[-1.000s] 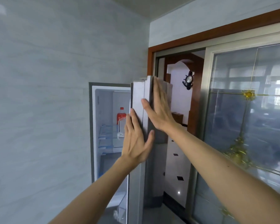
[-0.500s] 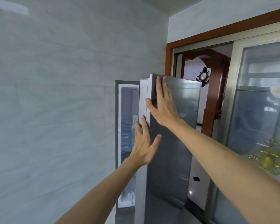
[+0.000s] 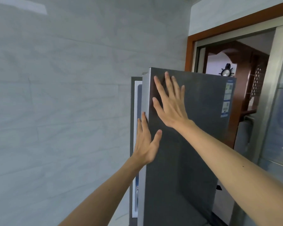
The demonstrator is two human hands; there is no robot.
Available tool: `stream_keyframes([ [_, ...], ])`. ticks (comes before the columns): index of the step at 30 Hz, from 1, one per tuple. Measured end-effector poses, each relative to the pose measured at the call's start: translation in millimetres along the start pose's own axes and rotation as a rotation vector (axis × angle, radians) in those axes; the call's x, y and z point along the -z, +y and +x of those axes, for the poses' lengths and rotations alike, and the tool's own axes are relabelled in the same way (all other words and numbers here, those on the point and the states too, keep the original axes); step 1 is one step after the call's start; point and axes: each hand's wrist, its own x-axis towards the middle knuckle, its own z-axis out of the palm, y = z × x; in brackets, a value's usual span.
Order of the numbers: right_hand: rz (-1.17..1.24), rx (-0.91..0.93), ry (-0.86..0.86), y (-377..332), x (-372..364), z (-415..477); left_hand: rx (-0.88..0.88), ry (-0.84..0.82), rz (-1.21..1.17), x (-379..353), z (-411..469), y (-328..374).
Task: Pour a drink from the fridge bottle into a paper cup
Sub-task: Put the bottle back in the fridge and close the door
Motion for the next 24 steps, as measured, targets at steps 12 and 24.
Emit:
stream_keyframes([
  [12, -0.027, 0.167, 0.199, 19, -92, 32, -0.035, 0.248, -0.167, -11, 55, -61],
  [24, -0.053, 0.158, 0.213, 19, -144, 60, 0.027, 0.270, -0.176, -5, 101, -97],
])
